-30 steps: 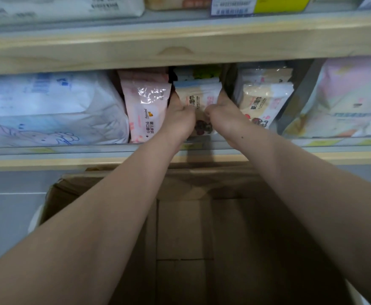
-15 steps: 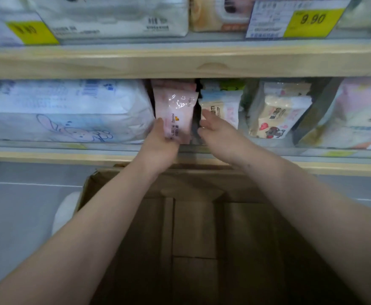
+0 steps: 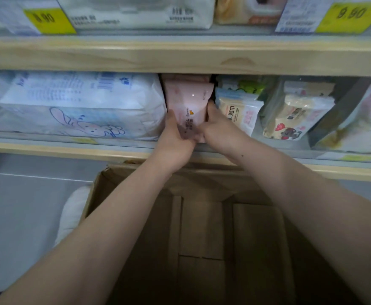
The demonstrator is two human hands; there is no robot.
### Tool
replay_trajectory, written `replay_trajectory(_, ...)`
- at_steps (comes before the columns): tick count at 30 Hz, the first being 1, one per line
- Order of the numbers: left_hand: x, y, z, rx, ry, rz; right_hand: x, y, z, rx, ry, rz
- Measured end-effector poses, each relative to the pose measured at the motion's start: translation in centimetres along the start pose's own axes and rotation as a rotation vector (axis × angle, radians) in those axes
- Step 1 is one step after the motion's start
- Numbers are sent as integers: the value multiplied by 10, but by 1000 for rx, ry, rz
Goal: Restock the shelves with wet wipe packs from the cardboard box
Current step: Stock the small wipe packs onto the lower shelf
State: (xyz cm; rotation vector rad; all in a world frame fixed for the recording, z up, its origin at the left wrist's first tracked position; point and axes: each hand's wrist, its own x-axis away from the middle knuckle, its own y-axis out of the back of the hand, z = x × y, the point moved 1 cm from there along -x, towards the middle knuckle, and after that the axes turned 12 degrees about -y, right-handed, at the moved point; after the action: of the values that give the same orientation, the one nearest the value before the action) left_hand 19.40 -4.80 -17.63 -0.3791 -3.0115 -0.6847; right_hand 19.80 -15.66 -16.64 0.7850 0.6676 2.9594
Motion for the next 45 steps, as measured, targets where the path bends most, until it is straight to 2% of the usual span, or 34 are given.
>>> replay_trajectory(2,7,5,-6,-104,-16,-30,16,16,-8,89,-3,-48)
replay_trajectory(4,13,3,-11,-199,-42,-80,33,36,-28,165,-7,-178)
replay_trajectory(7,10,-20,-24,-166,-88,39,39,55,-53,222,-42,-330)
replay_trajectory(9,1,-39,-30,-123,-66,118,30,59,-58,211,-114,-316)
replay_trajectory(11,-7,-53,-35,-136,-36,159,23,60,-54,167,-105,-305)
replay_trajectory(16,-18,-66,-37,-83,1,106,10,63,-42,67,-57,-364)
replay_trajectory(20,-20,-72,-33,-156,-9,101,9,66,-54,67,-110,-347)
replay_trajectory(24,-17,-80,-37,-305,-32,194,12,69,-65,52,-80,-318)
replay_trajectory(26,-23,-77,-37,-343,-67,155,10,70,-64,57,-47,-289)
replay_trajectory(29,-28,-74,-35,-274,-74,89,8,67,-63,90,-17,-215)
replay_trajectory(36,-7,-58,-54,-243,-32,95,58,101,-57,204,-12,-151)
replay_trajectory(41,18,-32,-113,-357,-202,135,112,147,-32,224,42,-266)
replay_trajectory(45,43,-8,-191,-433,-522,5,157,192,9,325,223,-472)
